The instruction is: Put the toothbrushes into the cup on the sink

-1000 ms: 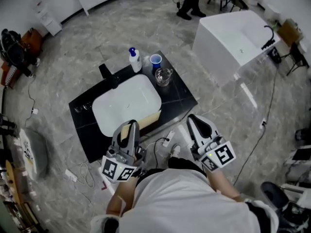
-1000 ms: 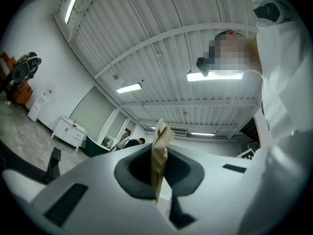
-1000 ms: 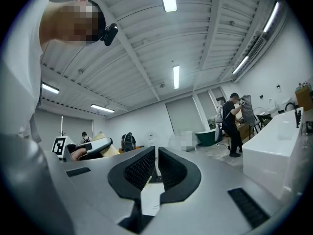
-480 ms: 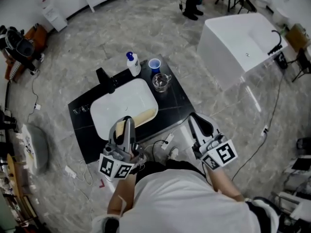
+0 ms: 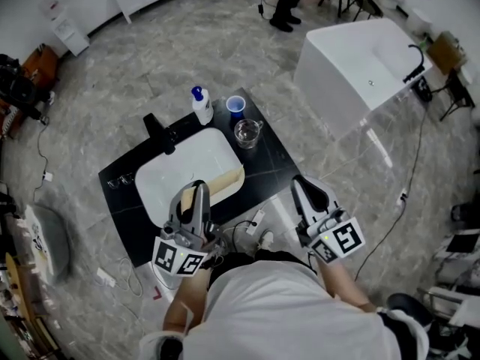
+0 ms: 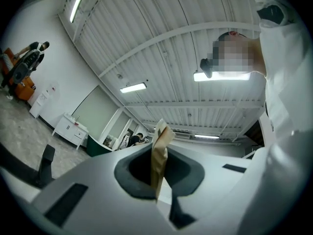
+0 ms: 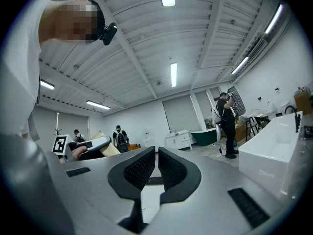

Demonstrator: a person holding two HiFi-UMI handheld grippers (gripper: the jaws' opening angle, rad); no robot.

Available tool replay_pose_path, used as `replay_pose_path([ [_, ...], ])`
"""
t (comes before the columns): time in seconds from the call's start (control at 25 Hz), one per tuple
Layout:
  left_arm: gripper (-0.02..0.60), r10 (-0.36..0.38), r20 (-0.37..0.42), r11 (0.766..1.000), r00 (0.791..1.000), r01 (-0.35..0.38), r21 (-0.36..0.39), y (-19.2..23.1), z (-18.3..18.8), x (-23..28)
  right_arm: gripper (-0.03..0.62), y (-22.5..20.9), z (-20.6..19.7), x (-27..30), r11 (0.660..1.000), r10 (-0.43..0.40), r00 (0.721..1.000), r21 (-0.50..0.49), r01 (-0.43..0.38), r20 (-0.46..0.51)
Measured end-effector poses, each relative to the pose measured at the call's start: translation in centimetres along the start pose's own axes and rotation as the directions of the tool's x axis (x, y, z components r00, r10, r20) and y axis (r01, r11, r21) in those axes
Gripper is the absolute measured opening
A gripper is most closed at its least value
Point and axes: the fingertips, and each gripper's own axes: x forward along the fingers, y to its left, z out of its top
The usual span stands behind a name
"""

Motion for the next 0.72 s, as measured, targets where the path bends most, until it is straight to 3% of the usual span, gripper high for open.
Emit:
replay_pose_path([
  [0.4, 0.003, 0.004, 0.018, 0.999, 1.000, -0.003, -0.041, 4.7, -0.5, 4.1, 0.045, -0.3, -0.1, 0.0, 1.000, -0.026, 1.000, -0.012, 0.026, -0.015],
  [0.72, 0.003, 0.077, 0.028, 0.984, 0.997, -0.072, -0.166, 9.8, -4.3, 7.6, 0.045, -3.8, -1.7, -1.1, 0.996, -0.093, 0.993, 0.005, 0.093, -0.074],
])
